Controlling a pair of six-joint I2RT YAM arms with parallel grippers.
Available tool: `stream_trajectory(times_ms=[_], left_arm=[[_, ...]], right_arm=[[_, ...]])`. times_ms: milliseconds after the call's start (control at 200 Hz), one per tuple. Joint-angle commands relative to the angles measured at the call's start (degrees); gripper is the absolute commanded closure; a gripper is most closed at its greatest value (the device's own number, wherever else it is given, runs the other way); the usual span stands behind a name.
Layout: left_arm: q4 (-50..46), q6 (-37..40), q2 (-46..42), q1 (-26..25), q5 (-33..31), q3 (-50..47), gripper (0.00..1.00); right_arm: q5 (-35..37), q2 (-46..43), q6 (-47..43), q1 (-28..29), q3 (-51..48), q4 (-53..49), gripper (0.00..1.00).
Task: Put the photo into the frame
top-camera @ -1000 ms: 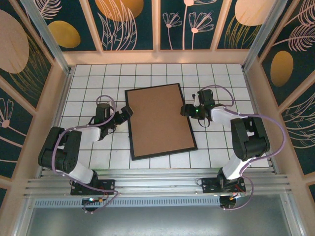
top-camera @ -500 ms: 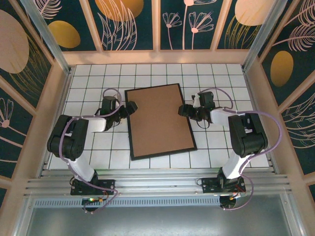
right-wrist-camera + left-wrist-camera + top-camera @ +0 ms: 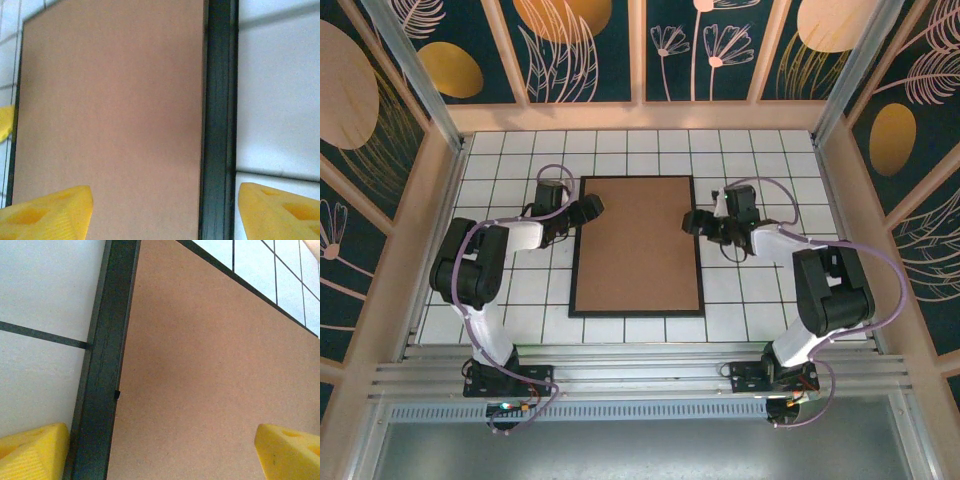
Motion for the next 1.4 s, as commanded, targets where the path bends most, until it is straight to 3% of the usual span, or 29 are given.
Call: stream_trajectory(times_ms=[0,350,626,1021,1396], left_arm=[[-2.28,2.22,1.54,-0.35,-1.66,1.06,0.05],[-2.73,2.50,2.29,-0.29,-1.71,1.72,0.05],[-2.52,2.44,2.42,-0.30,-1.70,1.72,0.05],[-2.05,2.26,2.62,-0.29,-1.27,1.77,0.04],[-1.70,1.95,3.09,-0.30,-0.52,1.77,0.05]], right_arm=[[5.47,2.90,-3.43,-0.52,5.78,-0.07,0.23],[3.21,17.54,-2.82,-1.22,21.43,1.30,0.25],[1.58,24.10,-3.43,-1.42,28.04,-0.75,0.26],[-0.95,28.46,-3.70,-1.40,31.60,-2.13,0.28],[-6.24,27.76,-2.31,-1.16,28.94,-0.19,0.30]])
